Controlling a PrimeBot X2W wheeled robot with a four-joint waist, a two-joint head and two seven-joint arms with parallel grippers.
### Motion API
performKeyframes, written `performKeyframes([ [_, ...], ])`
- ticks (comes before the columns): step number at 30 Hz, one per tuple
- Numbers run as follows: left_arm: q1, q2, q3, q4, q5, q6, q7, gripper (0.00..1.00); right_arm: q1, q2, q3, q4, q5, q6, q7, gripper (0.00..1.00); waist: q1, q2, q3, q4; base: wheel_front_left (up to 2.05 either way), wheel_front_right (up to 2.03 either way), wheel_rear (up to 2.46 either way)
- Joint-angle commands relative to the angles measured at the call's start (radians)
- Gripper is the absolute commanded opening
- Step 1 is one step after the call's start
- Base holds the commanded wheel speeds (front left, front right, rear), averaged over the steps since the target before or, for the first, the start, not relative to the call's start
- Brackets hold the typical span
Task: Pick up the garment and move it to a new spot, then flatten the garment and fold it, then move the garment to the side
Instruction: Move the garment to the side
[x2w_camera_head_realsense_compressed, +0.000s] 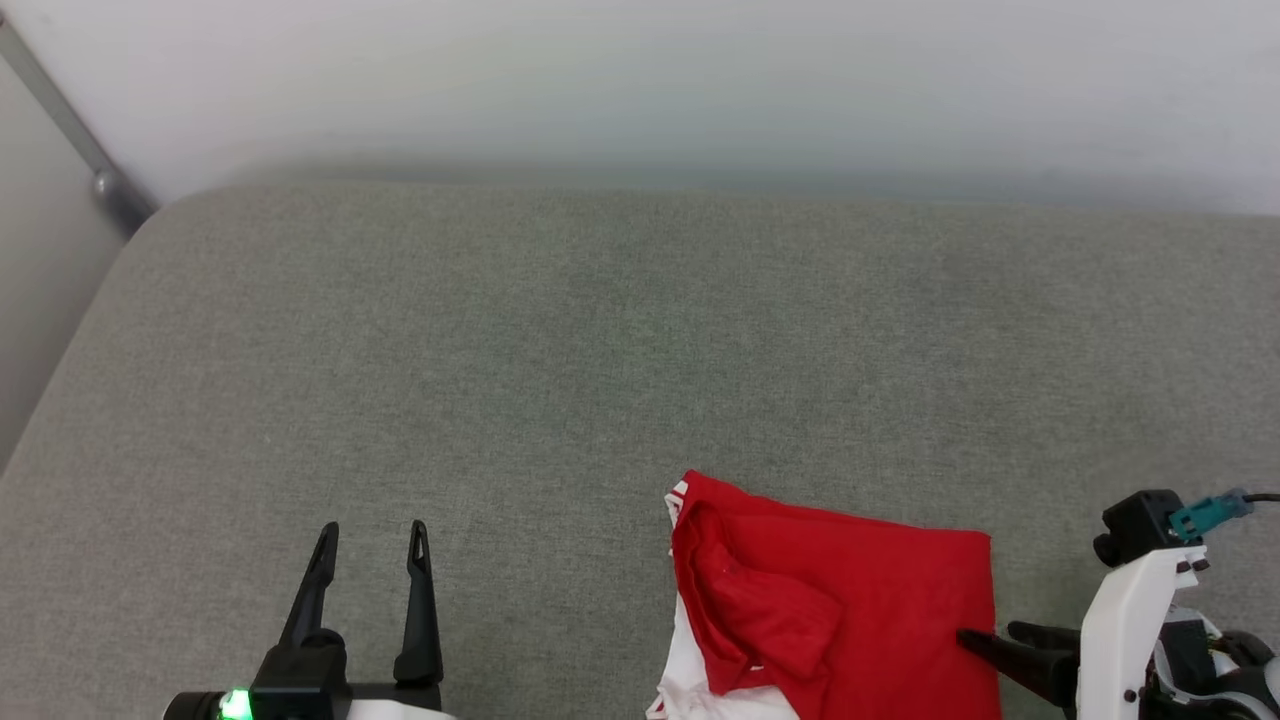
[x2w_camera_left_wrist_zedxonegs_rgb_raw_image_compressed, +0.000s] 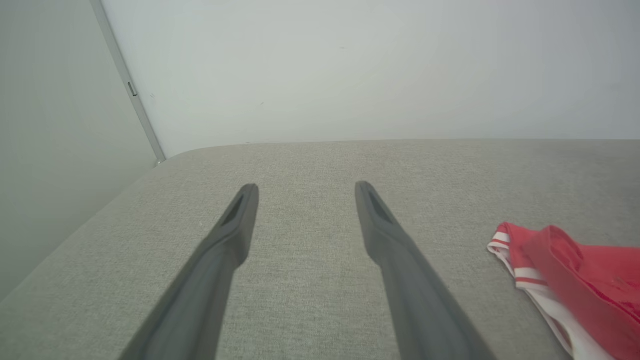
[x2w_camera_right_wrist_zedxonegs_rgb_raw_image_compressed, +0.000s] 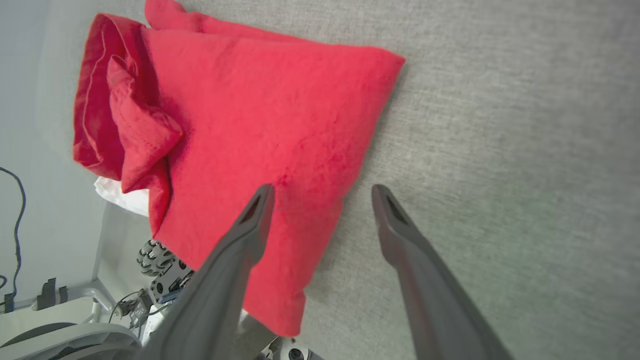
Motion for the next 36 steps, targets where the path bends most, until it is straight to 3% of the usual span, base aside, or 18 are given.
performKeyframes([
  [1,-0.012,-0.001,0.0,-0.003,-0.003,0.005,-0.003,1.0,-0.007,0.008,0.003,0.008,0.006,0.0,0.0,1.0,0.0,0.0,0.024,0.014,0.0,0.0,0.0],
  [9,-0.062,-0.003,-0.019,-0.002,-0.013,0.014,-0.003,1.0,-0.041,0.048,0.1,0.08,0.086,-0.001,0.005,1.0,0.0,0.0,0.099,0.046,0.0,0.0,0.0],
  [13,-0.073,-0.003,-0.029,0.001,-0.022,0.023,-0.003,1.0,-0.039,0.039,0.169,0.097,0.099,-0.001,0.002,1.0,0.0,0.0,0.114,0.058,0.0,0.0,0.0],
  [14,-0.075,-0.003,-0.031,0.001,-0.024,0.025,-0.003,1.0,-0.041,0.035,0.179,0.101,0.099,-0.001,-0.01,0.78,0.0,0.0,0.115,0.061,0.0,0.0,0.0],
  [15,-0.076,-0.003,-0.034,0.001,-0.025,0.026,-0.003,1.0,-0.046,0.031,0.187,0.103,0.095,-0.001,-0.023,0.0,0.0,0.0,0.116,0.063,0.0,0.0,0.0],
  [20,-0.058,-0.003,-0.035,0.011,-0.03,0.035,-0.003,1.0,-0.09,-0.032,0.239,0.083,0.094,-0.001,-0.092,0.0,0.0,0.0,0.091,0.059,0.0,0.0,0.0],
  [25,-0.027,-0.003,-0.022,0.014,-0.035,0.04,-0.003,1.0,-0.13,-0.089,0.29,0.035,0.081,-0.001,-0.115,0.0,0.0,0.0,0.045,0.009,0.0,0.0,0.0],
  [31,0.006,-0.003,-0.01,0.005,-0.05,0.047,-0.003,1.0,-0.191,-0.185,0.35,-0.038,0.043,-0.001,-0.132,0.0,0.0,0.0,0.02,-0.103,0.0,0.0,0.0],
  [36,-0.01,-0.003,0.0,-0.007,-0.038,0.037,-0.003,1.0,-0.285,-0.272,0.391,-0.064,-0.015,-0.001,-0.128,0.0,0.0,0.0,0.061,-0.225,0.0,0.0,0.0],
])
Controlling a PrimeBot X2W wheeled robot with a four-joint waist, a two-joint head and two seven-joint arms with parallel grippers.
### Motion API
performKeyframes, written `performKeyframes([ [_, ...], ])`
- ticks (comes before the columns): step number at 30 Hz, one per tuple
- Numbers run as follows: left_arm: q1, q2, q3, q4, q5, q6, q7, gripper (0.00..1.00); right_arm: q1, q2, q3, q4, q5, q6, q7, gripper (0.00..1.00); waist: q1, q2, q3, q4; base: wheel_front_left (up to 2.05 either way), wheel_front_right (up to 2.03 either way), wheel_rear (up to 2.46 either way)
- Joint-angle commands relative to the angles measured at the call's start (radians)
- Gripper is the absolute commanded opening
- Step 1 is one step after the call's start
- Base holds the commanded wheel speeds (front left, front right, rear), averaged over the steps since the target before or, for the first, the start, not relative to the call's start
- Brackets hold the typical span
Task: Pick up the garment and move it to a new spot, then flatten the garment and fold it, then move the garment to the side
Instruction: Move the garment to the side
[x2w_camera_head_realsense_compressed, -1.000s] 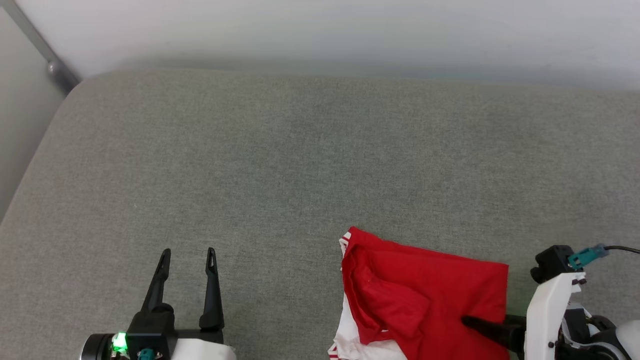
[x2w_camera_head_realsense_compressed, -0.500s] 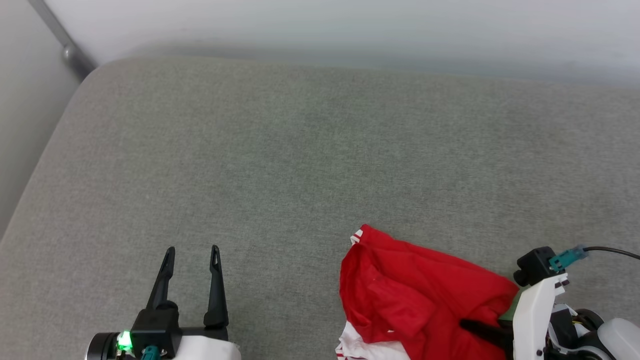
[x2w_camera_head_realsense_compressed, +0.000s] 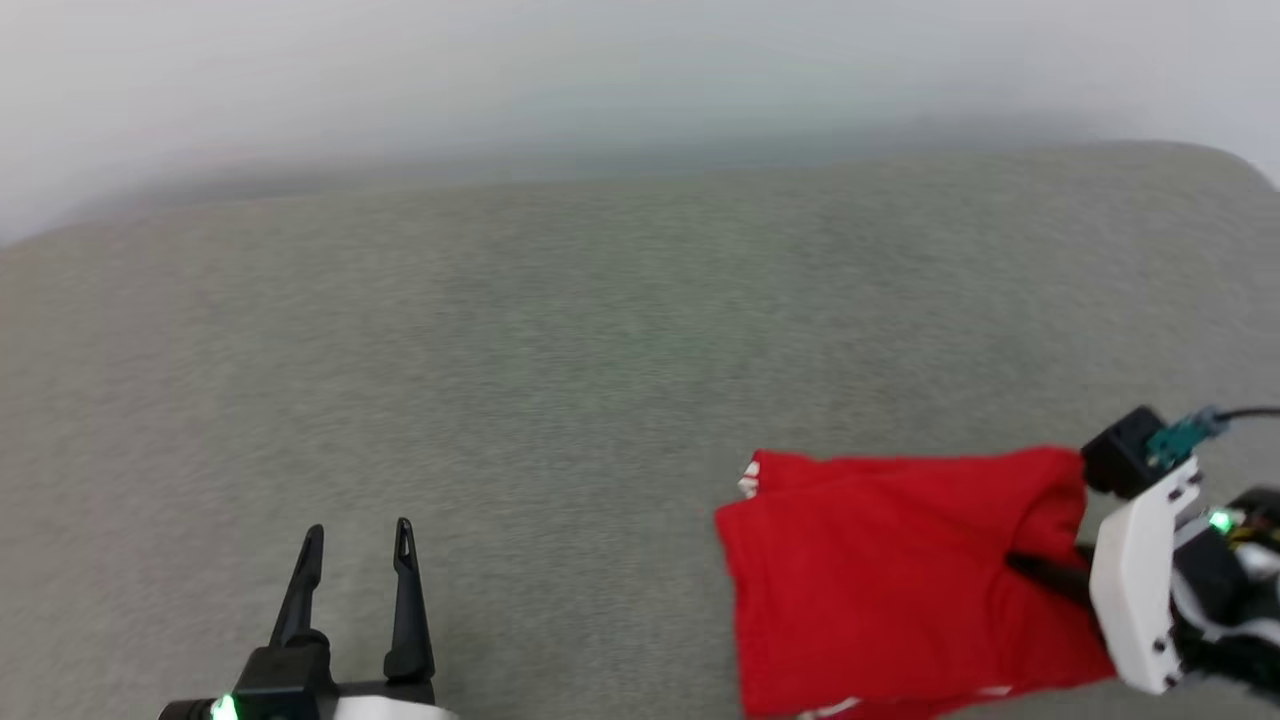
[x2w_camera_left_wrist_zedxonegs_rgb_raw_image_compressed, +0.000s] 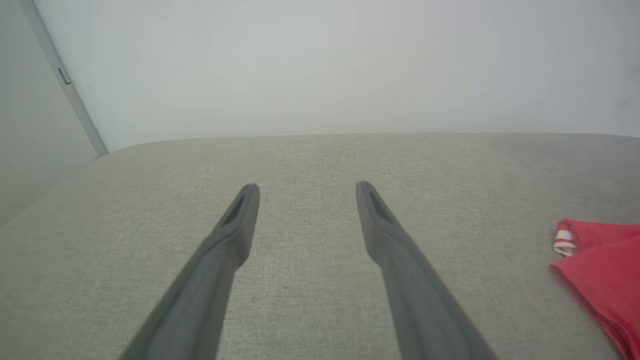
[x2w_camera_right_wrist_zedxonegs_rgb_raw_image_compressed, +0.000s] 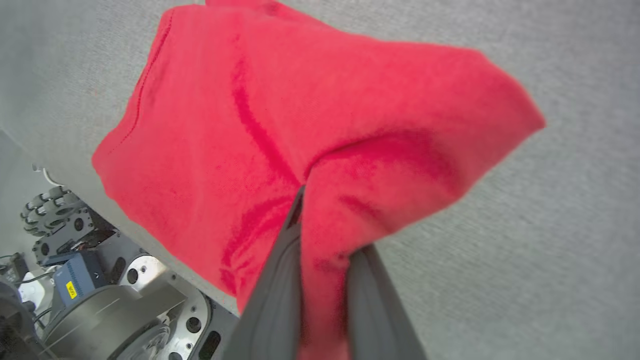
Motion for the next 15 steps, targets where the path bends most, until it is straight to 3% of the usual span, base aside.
performKeyframes([
  [1,-0.02,0.0,0.006,-0.005,0.006,-0.005,-0.002,1.0,-0.033,-0.014,0.005,0.002,-0.015,-0.001,-0.003,0.0,0.0,0.0,0.039,-0.091,0.0,0.0,0.0],
  [8,-0.089,0.022,0.031,-0.023,0.047,-0.029,-0.002,1.0,-0.209,-0.09,0.06,0.08,-0.1,-0.001,-0.026,0.0,0.0,0.0,0.166,-0.226,0.0,0.0,0.0],
  [15,-0.152,0.058,0.045,-0.051,0.07,-0.041,-0.002,1.0,-0.339,-0.158,0.081,0.262,-0.163,-0.001,-0.082,0.0,0.0,0.0,0.28,-0.256,0.0,0.0,0.0],
])
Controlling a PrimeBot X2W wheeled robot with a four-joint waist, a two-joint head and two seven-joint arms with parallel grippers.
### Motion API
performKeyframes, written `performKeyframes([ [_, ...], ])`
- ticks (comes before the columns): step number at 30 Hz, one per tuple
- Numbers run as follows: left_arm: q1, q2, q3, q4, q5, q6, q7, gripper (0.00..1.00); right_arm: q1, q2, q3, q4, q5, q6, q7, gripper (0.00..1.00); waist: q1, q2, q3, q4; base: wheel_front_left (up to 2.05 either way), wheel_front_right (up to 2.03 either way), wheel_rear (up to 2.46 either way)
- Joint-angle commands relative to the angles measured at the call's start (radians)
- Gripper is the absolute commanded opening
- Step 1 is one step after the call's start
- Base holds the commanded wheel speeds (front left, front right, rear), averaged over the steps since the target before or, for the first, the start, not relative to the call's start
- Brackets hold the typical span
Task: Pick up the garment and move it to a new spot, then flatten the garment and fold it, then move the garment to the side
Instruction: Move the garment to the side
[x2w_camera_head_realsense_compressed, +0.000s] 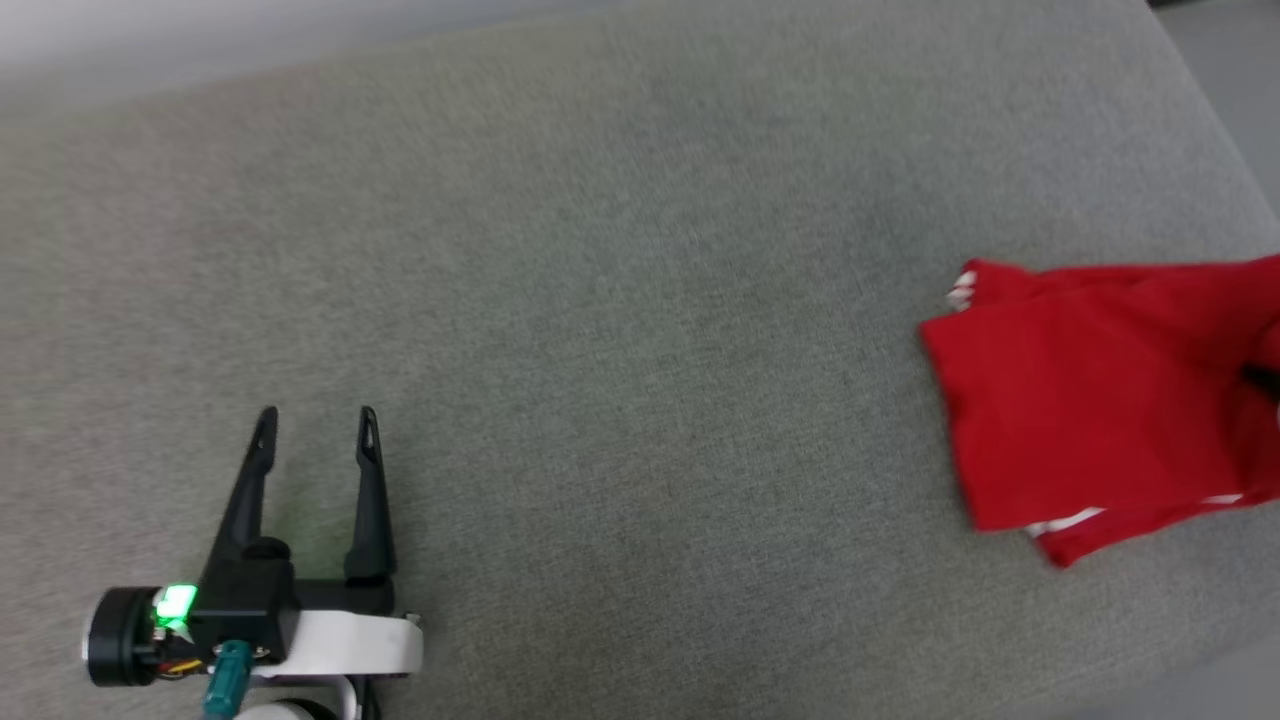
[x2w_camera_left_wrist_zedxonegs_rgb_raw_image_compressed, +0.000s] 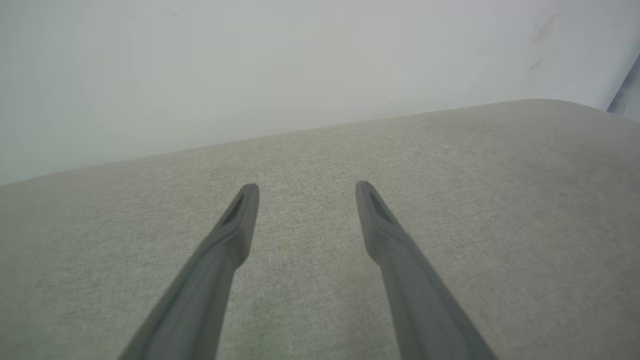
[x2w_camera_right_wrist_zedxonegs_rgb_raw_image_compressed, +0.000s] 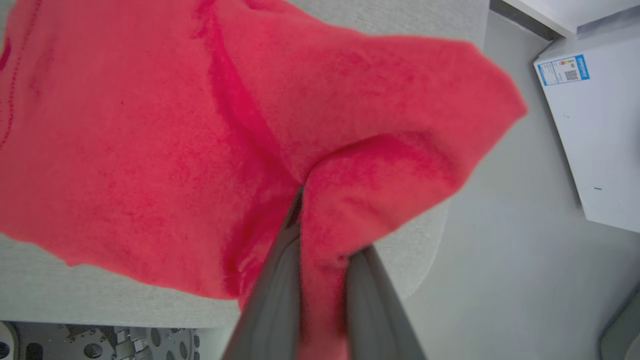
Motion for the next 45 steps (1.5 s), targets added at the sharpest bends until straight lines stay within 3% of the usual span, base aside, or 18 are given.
performKeyframes([
  [1,-0.016,0.014,0.011,-0.011,0.005,0.0,-0.002,1.0,-0.034,-0.008,-0.004,0.033,-0.007,-0.001,-0.014,0.0,-0.0001,-0.0001,0.069,-0.033,0.0,0.0,0.0],
  [11,-0.063,0.035,0.039,-0.071,0.0,0.007,-0.002,1.0,-0.132,0.02,-0.102,0.31,0.016,-0.001,-0.101,0.0,-0.0001,-0.0001,0.158,-0.008,0.0,0.0,0.0],
  [19,-0.061,0.027,0.038,-0.09,-0.002,0.013,-0.002,1.0,-0.13,0.078,-0.108,0.398,-0.002,-0.001,-0.138,0.0,-0.0001,-0.0001,0.15,0.01,0.0,0.0,0.0],
  [20,-0.056,0.025,0.037,-0.087,-0.003,0.013,-0.002,1.0,-0.127,0.084,-0.11,0.413,-0.009,-0.001,-0.145,0.04,-0.0001,-0.0001,0.141,0.013,0.0,0.0,0.0],
  [21,-0.052,0.023,0.035,-0.084,-0.004,0.014,-0.002,1.0,-0.123,0.09,-0.109,0.427,-0.02,-0.001,-0.15,0.4,-0.0001,-0.0001,0.131,0.016,0.0,0.0,0.0],
  [22,-0.047,0.019,0.033,-0.079,-0.005,0.015,-0.002,1.0,-0.118,0.095,-0.105,0.44,-0.031,-0.001,-0.151,0.51,-0.0001,-0.0001,0.117,0.02,0.0,0.0,0.0],
  [23,-0.039,0.015,0.032,-0.075,-0.008,0.018,-0.002,1.0,-0.114,0.099,-0.103,0.452,-0.041,-0.001,-0.15,1.0,-0.0001,-0.0001,0.101,0.024,0.0,0.0,0.0],
  [28,-0.002,-0.007,0.02,-0.059,-0.02,0.027,-0.002,1.0,-0.121,0.076,-0.114,0.496,-0.139,-0.001,-0.249,1.0,-0.0001,-0.0001,-0.008,0.053,0.0,0.0,0.0],
  [34,0.065,-0.031,0.012,-0.046,-0.034,0.041,-0.002,1.0,-0.108,0.094,-0.19,0.501,-0.283,-0.001,-0.511,1.0,-0.0001,-0.0001,-0.14,0.11,0.0,0.0,0.0],
  [39,0.113,-0.037,0.002,-0.023,-0.035,0.04,-0.002,1.0,-0.053,0.195,-0.355,0.52,-0.398,-0.001,-0.74,1.0,-0.0001,-0.0001,-0.219,0.164,0.0,0.0,0.0],
  [42,0.133,-0.041,0.0,-0.012,-0.039,0.043,-0.002,1.0,-0.003,0.28,-0.491,0.468,-0.471,-0.001,-0.766,1.0,-0.0001,-0.0001,-0.254,0.194,0.0,0.0,0.0],
  [45,0.152,-0.042,-0.001,0.0,-0.042,0.045,-0.002,1.0,0.109,0.379,-0.65,0.301,-0.563,-0.001,-0.766,1.0,-0.0001,-0.0001,-0.282,0.22,0.0,0.0,0.0],
])
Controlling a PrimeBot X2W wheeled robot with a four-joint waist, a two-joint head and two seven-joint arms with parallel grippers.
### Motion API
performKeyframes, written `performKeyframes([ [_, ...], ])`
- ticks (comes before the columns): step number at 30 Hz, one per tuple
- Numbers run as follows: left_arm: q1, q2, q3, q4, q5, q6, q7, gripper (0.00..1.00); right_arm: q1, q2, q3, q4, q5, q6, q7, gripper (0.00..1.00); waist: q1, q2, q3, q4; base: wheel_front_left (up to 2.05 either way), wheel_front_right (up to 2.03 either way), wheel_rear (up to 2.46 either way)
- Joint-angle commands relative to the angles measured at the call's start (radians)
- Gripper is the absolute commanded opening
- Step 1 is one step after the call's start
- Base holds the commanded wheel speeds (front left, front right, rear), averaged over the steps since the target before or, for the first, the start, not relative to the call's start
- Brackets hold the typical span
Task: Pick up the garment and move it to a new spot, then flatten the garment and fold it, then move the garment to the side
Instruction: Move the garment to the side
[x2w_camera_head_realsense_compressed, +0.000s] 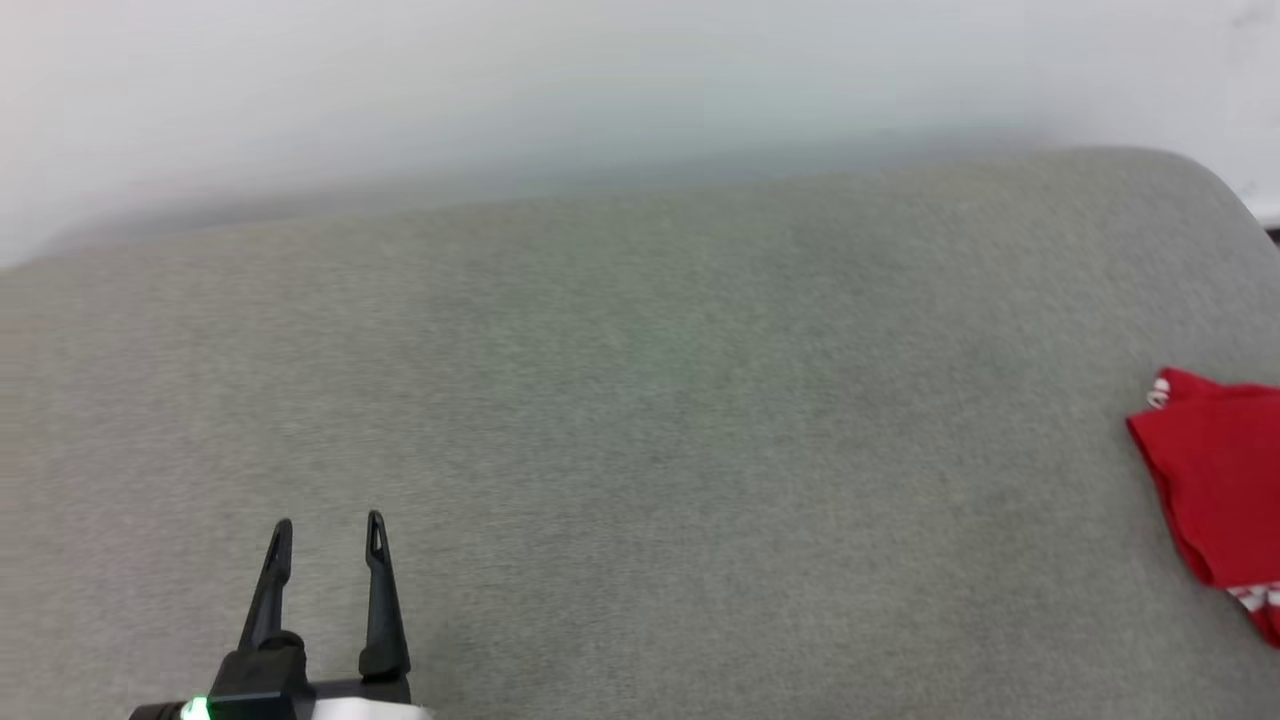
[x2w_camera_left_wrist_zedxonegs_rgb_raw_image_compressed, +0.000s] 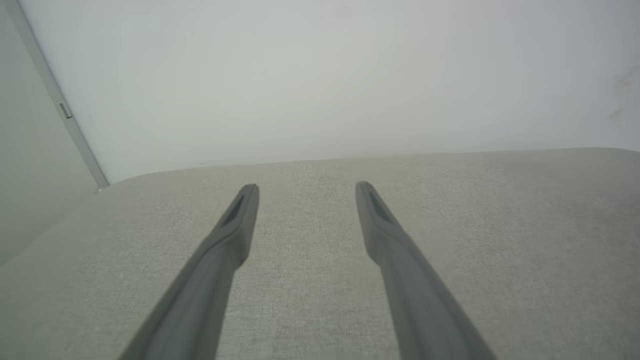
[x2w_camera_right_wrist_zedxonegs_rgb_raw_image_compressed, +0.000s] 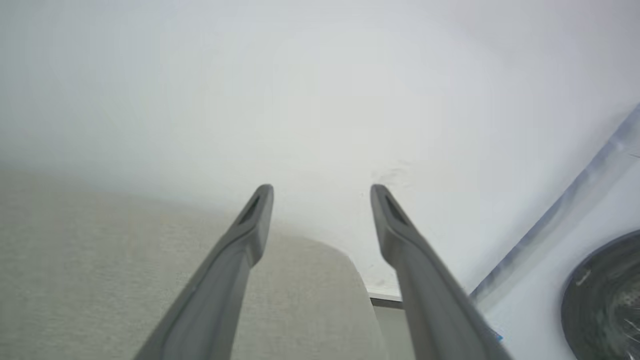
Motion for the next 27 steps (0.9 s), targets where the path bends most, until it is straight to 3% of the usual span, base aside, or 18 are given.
performKeyframes([
  [1,0.017,-0.001,0.003,0.007,-0.005,0.003,-0.002,1.0,0.099,0.049,-0.076,-0.088,-0.035,-0.001,-0.001,1.0,0.0001,-0.0001,-0.051,0.051,0.0,0.0,0.0],
  [6,0.042,-0.002,0.011,0.026,-0.009,-0.004,-0.002,1.0,0.316,0.219,-0.211,-0.372,-0.12,-0.001,-0.001,1.0,0.0001,-0.0001,-0.087,0.084,0.0,0.0,0.0],
  [12,0.043,-0.005,0.006,0.042,-0.008,-0.013,-0.002,1.0,0.491,0.378,-0.252,-0.554,-0.162,-0.001,-0.001,1.0,0.0001,-0.0001,-0.11,0.116,0.0,0.0,0.0],
  [18,0.042,-0.006,0.0,0.055,-0.008,-0.02,-0.002,1.0,0.62,0.476,-0.237,-0.618,-0.154,-0.001,-0.001,1.0,0.0001,-0.0001,-0.122,0.135,0.0,0.0,0.0],
  [27,0.06,-0.007,-0.01,0.068,-0.01,-0.026,-0.002,1.0,0.774,0.543,-0.233,-0.683,-0.138,-0.001,-0.002,1.0,0.0001,-0.0001,-0.138,0.157,0.0,0.0,0.0],
])
